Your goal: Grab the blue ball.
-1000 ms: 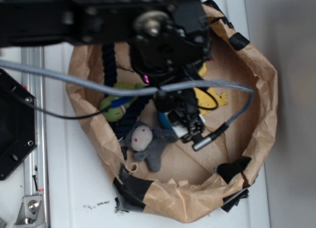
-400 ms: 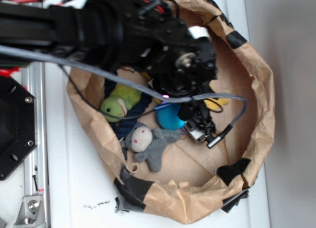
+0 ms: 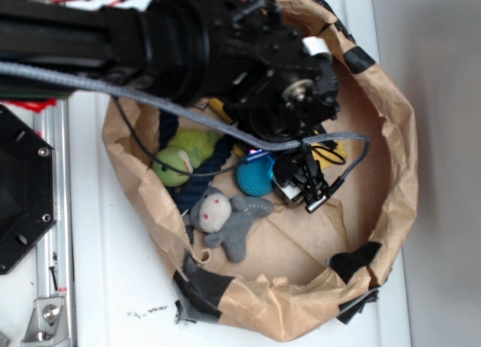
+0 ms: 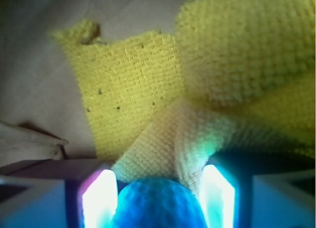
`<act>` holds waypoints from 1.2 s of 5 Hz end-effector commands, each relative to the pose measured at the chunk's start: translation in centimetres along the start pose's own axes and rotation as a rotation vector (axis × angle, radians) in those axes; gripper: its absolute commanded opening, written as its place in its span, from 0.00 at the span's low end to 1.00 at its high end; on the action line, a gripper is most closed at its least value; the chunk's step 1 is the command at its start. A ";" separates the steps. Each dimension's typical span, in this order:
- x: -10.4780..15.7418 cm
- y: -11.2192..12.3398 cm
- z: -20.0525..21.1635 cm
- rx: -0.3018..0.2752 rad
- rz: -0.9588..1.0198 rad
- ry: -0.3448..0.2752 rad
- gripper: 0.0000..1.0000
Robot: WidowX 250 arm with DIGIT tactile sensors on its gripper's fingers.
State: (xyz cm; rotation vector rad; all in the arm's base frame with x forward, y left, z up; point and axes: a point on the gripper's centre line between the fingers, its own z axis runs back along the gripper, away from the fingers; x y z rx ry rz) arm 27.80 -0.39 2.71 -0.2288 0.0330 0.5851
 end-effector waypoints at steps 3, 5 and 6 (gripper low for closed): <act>1.4 -1.0 7.6 -0.082 -0.130 -0.119 1.00; 0.6 -1.3 6.0 -0.086 -0.143 -0.102 1.00; -0.7 -2.1 5.2 -0.131 -0.160 -0.070 1.00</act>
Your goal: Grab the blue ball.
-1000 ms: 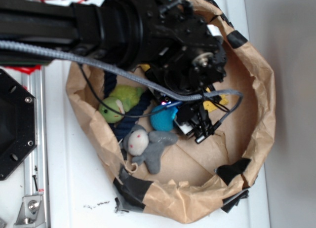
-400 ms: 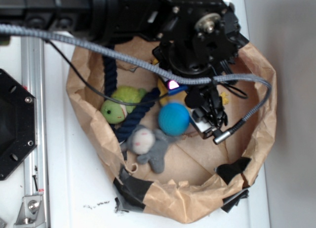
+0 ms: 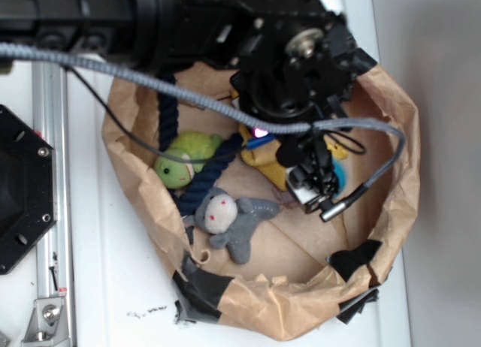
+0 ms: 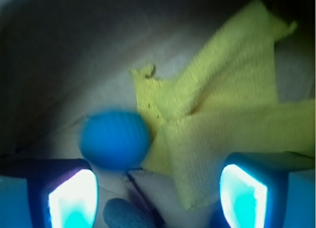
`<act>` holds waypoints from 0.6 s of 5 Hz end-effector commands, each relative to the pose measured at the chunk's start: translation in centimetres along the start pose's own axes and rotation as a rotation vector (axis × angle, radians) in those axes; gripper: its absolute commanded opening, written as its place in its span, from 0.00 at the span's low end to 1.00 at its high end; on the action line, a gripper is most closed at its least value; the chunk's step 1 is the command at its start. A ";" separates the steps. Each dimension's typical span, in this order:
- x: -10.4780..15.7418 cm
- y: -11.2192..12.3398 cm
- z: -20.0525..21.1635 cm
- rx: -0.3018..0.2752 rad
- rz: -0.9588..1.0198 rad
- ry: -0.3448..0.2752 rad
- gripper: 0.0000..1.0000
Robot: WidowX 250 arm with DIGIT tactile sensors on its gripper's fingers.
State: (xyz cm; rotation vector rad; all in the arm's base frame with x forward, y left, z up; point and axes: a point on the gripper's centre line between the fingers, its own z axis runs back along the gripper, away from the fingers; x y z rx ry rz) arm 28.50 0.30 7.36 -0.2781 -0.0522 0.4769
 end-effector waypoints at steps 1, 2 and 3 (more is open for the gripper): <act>-0.3 -3.3 0.8 -0.019 -0.312 -0.076 1.00; 0.5 -5.1 1.8 0.056 -0.587 -0.140 1.00; 0.9 -5.5 2.9 0.140 -0.793 -0.198 1.00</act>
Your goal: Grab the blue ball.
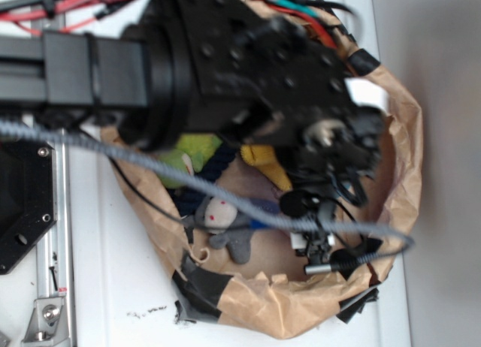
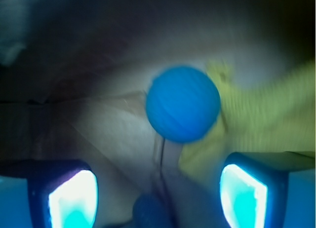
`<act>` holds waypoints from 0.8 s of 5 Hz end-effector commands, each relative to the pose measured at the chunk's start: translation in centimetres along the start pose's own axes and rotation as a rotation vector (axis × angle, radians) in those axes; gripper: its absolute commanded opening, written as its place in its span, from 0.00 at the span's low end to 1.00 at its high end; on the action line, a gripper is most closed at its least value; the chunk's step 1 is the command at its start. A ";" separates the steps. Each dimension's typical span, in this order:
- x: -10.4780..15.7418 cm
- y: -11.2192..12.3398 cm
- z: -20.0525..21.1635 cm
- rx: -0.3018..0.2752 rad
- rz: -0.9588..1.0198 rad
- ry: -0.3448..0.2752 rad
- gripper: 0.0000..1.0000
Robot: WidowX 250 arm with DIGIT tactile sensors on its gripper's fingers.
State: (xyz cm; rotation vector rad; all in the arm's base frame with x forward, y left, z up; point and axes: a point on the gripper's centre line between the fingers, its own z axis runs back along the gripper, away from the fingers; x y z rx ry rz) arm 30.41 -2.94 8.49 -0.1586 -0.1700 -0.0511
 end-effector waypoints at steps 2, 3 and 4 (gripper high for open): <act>2.1 0.3 0.5 0.094 -0.347 -0.111 1.00; 2.2 1.0 -1.3 0.094 -0.355 -0.095 1.00; 2.0 1.9 -3.4 0.110 -0.343 -0.050 1.00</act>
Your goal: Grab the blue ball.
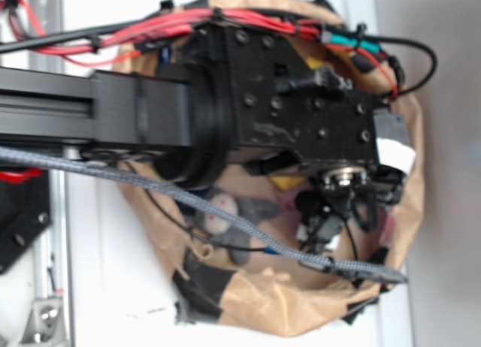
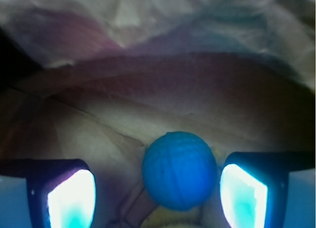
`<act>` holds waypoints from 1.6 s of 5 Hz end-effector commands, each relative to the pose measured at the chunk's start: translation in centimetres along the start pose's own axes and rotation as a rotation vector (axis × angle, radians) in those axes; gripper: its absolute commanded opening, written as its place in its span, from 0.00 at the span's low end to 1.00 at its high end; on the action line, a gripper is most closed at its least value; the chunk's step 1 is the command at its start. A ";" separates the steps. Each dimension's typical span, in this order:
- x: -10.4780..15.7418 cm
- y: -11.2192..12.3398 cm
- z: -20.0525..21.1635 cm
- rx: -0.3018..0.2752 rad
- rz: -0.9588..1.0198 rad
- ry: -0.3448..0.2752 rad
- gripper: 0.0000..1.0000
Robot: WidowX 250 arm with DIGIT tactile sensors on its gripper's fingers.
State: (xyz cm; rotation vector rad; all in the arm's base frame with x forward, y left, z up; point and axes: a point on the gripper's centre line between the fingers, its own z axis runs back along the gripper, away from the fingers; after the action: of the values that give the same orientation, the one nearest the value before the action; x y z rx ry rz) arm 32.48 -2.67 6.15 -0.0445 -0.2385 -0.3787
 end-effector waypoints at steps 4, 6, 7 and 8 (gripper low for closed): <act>-1.3 3.1 3.1 0.119 0.147 -0.055 0.00; -2.6 1.9 12.3 0.087 0.251 -0.027 0.00; -4.0 0.3 13.2 0.070 0.429 0.132 0.00; -4.8 -0.9 13.1 0.040 0.470 0.180 0.00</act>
State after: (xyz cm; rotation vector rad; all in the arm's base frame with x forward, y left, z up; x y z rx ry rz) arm 24.75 -0.26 15.82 -0.0204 0.0163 0.0991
